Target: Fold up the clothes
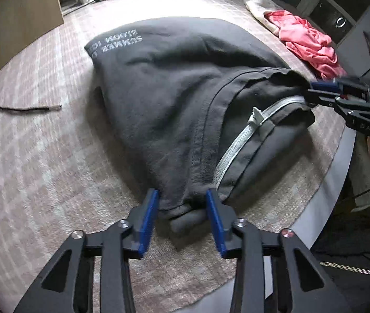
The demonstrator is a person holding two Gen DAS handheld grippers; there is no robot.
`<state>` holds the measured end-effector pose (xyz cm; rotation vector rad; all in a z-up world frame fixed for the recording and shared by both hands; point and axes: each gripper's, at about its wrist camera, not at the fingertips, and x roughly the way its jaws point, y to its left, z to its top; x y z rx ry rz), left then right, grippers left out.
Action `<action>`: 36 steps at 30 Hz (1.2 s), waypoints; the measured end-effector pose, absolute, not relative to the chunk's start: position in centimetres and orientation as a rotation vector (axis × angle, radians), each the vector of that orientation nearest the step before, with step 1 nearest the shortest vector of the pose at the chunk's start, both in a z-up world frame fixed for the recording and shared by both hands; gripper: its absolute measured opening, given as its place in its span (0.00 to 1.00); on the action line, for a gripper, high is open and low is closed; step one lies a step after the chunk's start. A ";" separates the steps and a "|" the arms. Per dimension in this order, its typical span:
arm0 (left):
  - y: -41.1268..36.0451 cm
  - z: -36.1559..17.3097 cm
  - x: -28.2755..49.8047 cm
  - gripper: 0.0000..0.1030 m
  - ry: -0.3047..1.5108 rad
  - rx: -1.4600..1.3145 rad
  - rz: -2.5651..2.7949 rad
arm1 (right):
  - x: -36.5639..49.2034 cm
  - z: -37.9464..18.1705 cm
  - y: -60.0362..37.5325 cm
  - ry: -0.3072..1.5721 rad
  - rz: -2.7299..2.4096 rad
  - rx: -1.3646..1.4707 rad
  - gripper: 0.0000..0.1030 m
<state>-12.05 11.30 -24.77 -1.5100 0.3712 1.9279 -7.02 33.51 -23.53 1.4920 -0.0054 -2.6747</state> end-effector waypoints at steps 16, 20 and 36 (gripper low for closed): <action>13.9 -21.8 -10.7 0.31 0.484 -1.317 1.929 | -5.9 -21.5 37.2 -0.336 -2.710 1.573 0.50; 14.9 -23.8 -11.4 0.11 0.556 -1.349 1.900 | -6.7 -23.0 37.2 -0.392 -2.717 1.593 0.50; 9.5 -21.6 -11.2 0.16 0.426 -1.410 1.848 | -6.9 -22.6 34.8 -0.078 -2.647 1.746 0.50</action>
